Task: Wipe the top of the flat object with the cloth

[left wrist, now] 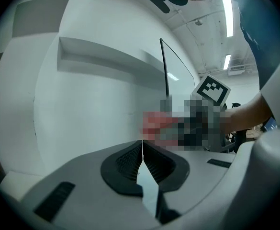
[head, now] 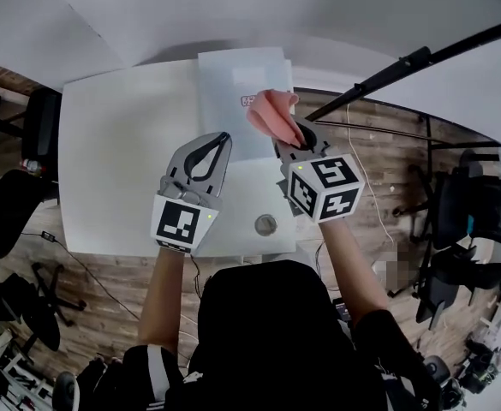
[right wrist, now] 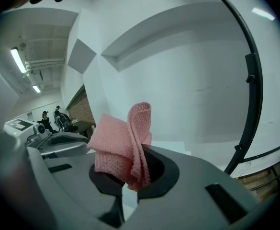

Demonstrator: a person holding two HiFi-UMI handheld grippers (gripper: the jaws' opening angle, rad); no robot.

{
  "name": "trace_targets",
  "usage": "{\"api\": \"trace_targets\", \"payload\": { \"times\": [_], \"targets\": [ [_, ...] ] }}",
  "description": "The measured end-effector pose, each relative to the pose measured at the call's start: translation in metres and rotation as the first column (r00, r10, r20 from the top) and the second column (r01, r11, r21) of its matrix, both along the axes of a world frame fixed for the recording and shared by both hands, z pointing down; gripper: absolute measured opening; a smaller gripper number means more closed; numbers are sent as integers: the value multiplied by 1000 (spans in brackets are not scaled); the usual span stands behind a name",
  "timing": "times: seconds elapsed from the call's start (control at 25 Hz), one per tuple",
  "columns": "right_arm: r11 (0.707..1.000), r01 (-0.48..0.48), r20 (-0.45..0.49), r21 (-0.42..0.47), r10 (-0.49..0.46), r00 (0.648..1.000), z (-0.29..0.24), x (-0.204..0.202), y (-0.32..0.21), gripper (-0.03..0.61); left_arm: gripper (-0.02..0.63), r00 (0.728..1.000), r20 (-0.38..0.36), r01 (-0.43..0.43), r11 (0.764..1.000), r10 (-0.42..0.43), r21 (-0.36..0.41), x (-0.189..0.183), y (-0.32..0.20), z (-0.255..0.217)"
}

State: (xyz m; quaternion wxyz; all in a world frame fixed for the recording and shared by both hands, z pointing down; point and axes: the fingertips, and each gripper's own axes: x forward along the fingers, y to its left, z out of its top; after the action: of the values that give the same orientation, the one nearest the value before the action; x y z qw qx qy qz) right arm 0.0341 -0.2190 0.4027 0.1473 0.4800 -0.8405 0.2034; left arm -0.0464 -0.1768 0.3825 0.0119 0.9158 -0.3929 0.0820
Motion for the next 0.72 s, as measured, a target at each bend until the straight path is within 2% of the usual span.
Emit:
{"api": "trace_targets", "payload": {
  "times": [0.16,0.48,0.72],
  "targets": [
    [1000,5,-7,-31,-5,1000,19,5,-9,44,11,1000,18,-1,1000,1,-28,-1,-11,27],
    [997,13,-17,-82,-14,1000,47,11,-11,44,14,996,70,73,985,-63,-154,-4,-23,83],
    [994,9,-23,-110,-11,1000,66,21,-14,44,110,992,112,75,973,-52,-218,-1,-37,118]
  ]
}}
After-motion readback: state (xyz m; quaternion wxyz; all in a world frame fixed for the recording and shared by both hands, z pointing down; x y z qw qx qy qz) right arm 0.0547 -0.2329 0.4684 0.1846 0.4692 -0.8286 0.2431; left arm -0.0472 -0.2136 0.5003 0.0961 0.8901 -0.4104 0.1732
